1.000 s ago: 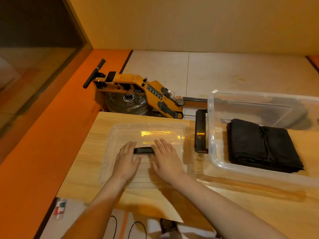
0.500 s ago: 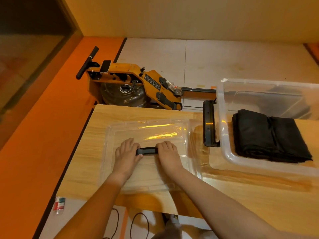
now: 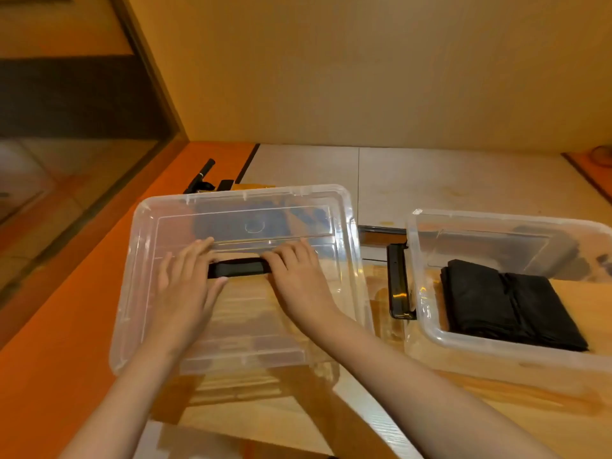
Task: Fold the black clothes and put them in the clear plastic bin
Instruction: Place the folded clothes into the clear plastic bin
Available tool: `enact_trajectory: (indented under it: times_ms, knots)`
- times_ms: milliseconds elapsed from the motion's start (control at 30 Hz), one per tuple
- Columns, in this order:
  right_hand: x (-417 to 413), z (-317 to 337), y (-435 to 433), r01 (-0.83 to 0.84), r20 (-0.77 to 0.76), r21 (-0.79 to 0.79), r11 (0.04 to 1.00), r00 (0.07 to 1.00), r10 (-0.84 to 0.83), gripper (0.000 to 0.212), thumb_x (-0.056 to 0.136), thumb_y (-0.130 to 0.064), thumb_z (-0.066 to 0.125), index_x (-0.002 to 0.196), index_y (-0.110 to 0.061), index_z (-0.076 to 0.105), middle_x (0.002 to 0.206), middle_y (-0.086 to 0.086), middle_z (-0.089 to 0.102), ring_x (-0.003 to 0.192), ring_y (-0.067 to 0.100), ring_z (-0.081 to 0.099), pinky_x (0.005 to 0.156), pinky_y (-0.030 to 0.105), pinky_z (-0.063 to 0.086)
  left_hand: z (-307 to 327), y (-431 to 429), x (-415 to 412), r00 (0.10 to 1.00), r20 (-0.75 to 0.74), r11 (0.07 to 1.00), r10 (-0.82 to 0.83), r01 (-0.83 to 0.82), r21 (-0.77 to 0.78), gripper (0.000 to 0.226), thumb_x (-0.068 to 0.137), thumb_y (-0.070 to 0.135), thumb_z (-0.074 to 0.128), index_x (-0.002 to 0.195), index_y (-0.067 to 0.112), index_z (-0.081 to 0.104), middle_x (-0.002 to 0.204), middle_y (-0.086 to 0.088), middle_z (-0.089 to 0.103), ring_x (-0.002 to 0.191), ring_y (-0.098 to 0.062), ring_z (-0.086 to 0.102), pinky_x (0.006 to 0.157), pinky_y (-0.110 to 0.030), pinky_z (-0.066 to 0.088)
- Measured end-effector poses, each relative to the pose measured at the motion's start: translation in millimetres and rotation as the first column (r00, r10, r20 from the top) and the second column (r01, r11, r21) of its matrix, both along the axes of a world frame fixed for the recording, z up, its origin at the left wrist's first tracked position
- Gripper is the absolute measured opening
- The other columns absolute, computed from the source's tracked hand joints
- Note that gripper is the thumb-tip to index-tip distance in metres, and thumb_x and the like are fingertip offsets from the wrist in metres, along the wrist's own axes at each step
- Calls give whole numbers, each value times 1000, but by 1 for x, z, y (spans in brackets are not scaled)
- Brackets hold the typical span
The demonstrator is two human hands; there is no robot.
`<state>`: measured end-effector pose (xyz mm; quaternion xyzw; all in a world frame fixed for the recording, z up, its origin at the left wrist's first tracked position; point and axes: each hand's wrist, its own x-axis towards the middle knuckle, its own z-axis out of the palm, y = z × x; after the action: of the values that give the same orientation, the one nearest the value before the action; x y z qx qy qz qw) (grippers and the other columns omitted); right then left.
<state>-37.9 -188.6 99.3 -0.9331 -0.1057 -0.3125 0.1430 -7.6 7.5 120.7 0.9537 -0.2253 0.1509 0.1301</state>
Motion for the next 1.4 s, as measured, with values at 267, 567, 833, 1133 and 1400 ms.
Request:
enact_trajectory:
  times_ms: [267, 567, 833, 1133, 1400]
  knots:
    - [-20, 49, -80, 119, 194, -25, 993, 975, -112, 28, 82, -7, 63, 110, -4, 63, 100, 13, 63, 96, 31, 50, 90, 45, 43, 49, -82, 1, 978, 169, 988, -126, 139, -64, 37, 92, 34, 54, 122, 12, 58, 145, -6, 48, 138, -24, 37, 117, -51, 21]
    - [-90, 71, -223, 327, 91, -74, 942, 943, -320, 29, 81, -8, 67, 110, -4, 63, 97, 12, 64, 89, 31, 57, 73, 39, 51, 59, -239, -19, 925, 119, 928, -361, 369, -45, 47, 95, 43, 40, 129, 13, 51, 146, -4, 44, 139, -22, 35, 119, -47, 19]
    - [-158, 53, -345, 378, -230, 6, 926, 901, -367, 31, 98, -21, 51, 128, -13, 54, 124, 4, 56, 115, 21, 47, 97, 36, 45, 30, -378, -62, 887, -36, 885, -460, 456, -91, 35, 96, 38, 52, 125, 17, 53, 146, -2, 43, 138, -21, 34, 116, -46, 20]
    - [-183, 21, -405, 312, -397, 37, 949, 877, -272, 33, 96, -23, 55, 127, -15, 56, 121, 5, 57, 113, 21, 49, 97, 37, 44, -7, -428, -99, 897, -192, 917, -398, 390, -80, 36, 97, 40, 50, 126, 19, 51, 143, 0, 44, 135, -19, 35, 116, -41, 20]
    - [-182, 13, -407, 264, -412, 76, 962, 887, -211, 34, 98, -26, 53, 130, -16, 54, 125, 4, 55, 117, 19, 47, 99, 31, 38, -9, -422, -109, 909, -212, 934, -358, 344, -100, 35, 99, 41, 47, 128, 22, 49, 147, 5, 39, 138, -14, 29, 119, -39, 13]
